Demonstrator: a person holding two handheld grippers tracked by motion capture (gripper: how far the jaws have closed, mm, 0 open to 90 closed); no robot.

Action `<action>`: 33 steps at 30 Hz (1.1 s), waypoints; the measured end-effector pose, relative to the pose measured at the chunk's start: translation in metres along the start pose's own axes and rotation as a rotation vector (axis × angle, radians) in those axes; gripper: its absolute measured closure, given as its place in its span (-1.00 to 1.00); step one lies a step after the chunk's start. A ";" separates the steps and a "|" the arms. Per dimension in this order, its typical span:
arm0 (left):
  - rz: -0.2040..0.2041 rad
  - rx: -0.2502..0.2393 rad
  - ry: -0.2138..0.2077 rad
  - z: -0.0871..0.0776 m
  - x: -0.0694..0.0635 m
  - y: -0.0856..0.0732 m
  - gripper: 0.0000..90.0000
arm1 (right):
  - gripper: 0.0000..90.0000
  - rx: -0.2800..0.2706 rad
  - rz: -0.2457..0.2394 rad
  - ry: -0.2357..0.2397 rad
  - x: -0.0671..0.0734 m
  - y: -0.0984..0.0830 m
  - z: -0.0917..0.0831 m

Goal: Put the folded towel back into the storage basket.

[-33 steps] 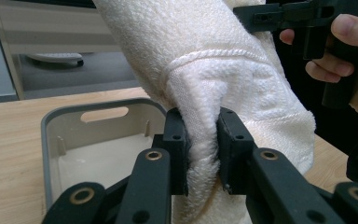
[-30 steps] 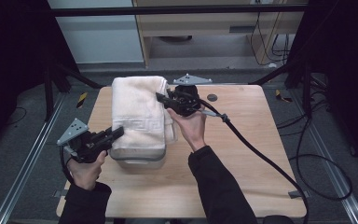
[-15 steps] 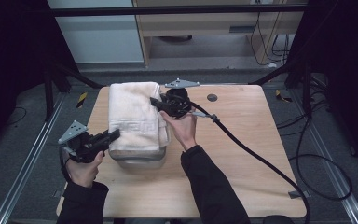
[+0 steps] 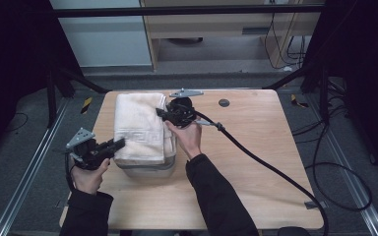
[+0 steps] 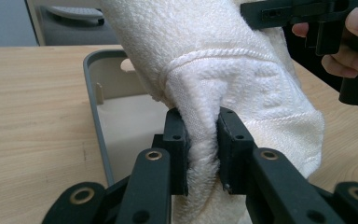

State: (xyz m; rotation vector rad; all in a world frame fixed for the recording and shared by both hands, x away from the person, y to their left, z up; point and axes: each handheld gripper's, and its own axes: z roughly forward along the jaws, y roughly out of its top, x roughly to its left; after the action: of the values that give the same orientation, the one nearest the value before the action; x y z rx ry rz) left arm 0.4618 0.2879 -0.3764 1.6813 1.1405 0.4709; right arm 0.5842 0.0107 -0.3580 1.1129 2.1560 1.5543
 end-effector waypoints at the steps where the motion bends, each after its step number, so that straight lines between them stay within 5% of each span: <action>1: -0.001 0.004 0.001 0.001 0.001 -0.001 0.67 | 0.56 0.003 -0.001 0.000 0.000 -0.001 0.002; 33: 0.006 0.152 0.075 0.045 0.017 -0.027 0.67 | 0.52 0.107 -0.001 -0.071 -0.015 -0.044 0.034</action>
State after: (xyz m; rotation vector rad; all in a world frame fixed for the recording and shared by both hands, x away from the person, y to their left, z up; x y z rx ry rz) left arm 0.4914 0.2802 -0.4222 1.8106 1.2528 0.4641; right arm 0.5961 0.0178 -0.4144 1.1812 2.2144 1.3916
